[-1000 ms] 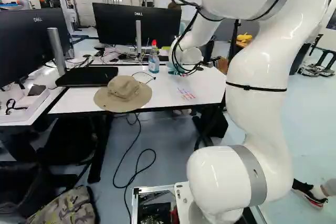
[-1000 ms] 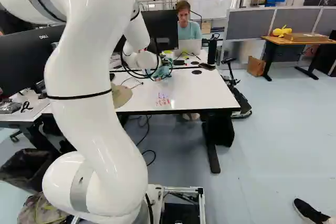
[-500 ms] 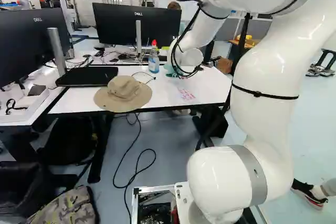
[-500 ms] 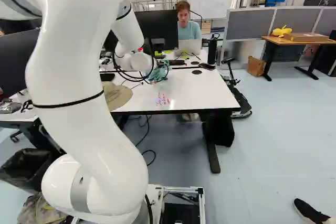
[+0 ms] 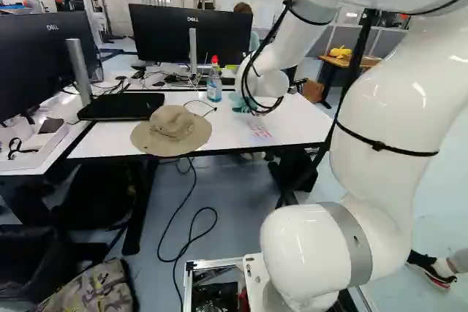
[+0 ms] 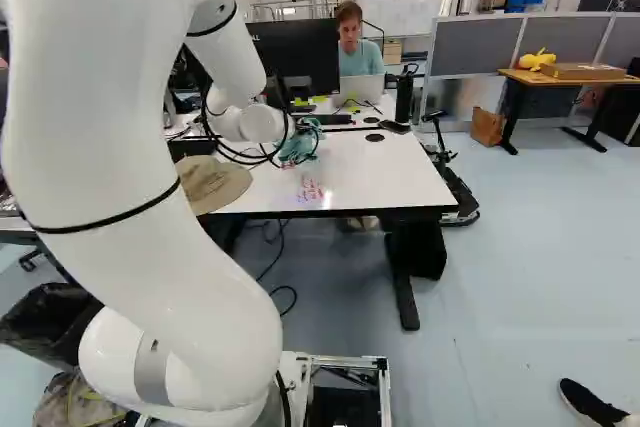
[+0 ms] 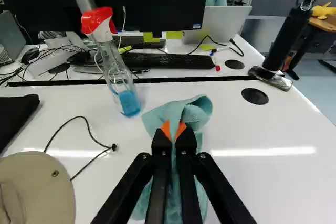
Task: Clean the table with the green towel
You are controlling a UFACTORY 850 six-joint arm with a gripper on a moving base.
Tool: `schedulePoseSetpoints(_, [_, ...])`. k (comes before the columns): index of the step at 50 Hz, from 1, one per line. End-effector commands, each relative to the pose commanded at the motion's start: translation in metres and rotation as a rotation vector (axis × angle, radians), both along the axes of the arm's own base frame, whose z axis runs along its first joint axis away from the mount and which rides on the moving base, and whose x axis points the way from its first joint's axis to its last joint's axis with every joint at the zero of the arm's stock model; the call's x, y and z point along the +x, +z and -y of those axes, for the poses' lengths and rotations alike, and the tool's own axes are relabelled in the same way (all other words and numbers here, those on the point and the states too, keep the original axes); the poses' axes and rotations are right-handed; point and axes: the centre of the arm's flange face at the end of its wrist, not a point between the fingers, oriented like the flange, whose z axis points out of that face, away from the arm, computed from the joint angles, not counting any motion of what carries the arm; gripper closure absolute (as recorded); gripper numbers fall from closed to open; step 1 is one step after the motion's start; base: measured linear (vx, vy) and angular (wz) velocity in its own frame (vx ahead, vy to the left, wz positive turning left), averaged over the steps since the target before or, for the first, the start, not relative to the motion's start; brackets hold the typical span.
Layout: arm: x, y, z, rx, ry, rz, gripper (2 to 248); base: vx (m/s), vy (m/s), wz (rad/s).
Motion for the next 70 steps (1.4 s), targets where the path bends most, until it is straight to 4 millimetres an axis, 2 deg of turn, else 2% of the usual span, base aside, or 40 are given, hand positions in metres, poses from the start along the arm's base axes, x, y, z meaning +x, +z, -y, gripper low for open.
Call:
schedulePoseSetpoints(40, [-0.083,-0.001,0.021,0.000,-0.052,-0.002,225,0.000,0.000,0.000])
schedulePoseSetpoints(54, [-0.084,-0.002,0.022,0.000,-0.053,-0.004,225,0.000,0.000,0.000])
schedulePoseSetpoints(70, [-0.080,-0.016,0.022,0.001,-0.053,-0.038,225,0.000,0.000,0.000])
